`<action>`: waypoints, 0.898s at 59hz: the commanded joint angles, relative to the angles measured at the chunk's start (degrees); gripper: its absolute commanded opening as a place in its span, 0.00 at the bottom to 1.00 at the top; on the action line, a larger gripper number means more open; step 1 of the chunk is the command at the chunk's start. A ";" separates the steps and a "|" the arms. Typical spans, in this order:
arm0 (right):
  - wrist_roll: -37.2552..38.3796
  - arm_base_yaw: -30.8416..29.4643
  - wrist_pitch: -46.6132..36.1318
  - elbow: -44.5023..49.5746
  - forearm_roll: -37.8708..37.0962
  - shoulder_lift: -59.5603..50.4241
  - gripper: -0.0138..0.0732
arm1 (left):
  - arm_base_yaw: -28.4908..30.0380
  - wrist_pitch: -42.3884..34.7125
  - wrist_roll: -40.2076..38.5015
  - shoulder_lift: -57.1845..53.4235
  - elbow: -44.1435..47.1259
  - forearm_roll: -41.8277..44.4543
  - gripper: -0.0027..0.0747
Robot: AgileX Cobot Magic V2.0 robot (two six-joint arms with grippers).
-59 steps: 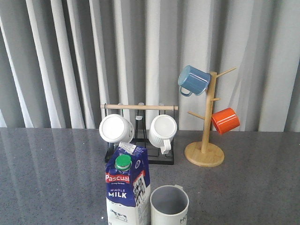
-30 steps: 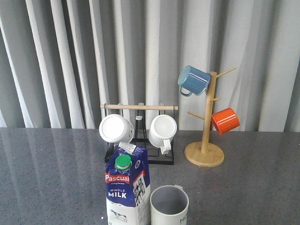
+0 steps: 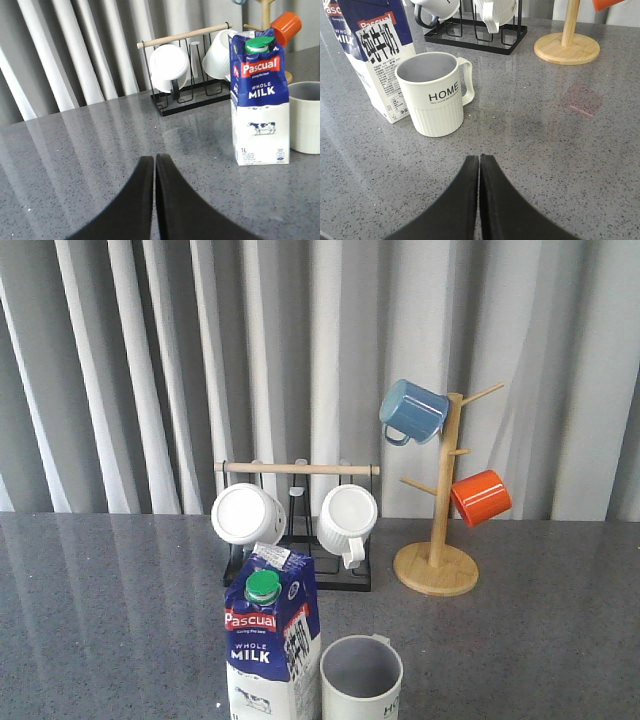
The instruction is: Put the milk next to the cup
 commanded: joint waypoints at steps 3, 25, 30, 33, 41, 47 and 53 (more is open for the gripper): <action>-0.11 -0.05 -4.05 -1.60 0.55 0.19 0.16 | 4.61 -9.01 -3.18 -8.07 7.25 0.76 0.02; -0.11 -0.05 -3.80 -1.60 0.55 0.24 0.16 | 14.25 -7.39 -8.27 -10.54 15.38 0.19 0.03; -0.11 -0.05 -3.80 -1.60 0.55 0.24 0.16 | 14.32 -8.28 -8.27 -10.54 15.16 0.19 0.03; -0.11 -0.05 -3.80 -1.60 0.55 0.24 0.16 | 14.32 -8.52 -8.27 -10.54 15.16 0.19 0.03; -0.11 -0.05 -3.80 -1.60 0.55 0.24 0.16 | 14.32 -10.25 -8.27 -10.54 15.16 0.14 0.03; -0.11 -0.05 -3.80 -1.60 0.55 0.24 0.16 | 14.32 -12.36 -8.12 -10.54 15.16 -0.48 0.03; -0.11 -0.05 -3.85 -1.60 0.55 0.24 0.16 | 14.32 -13.33 -7.45 -10.54 15.16 -3.49 0.03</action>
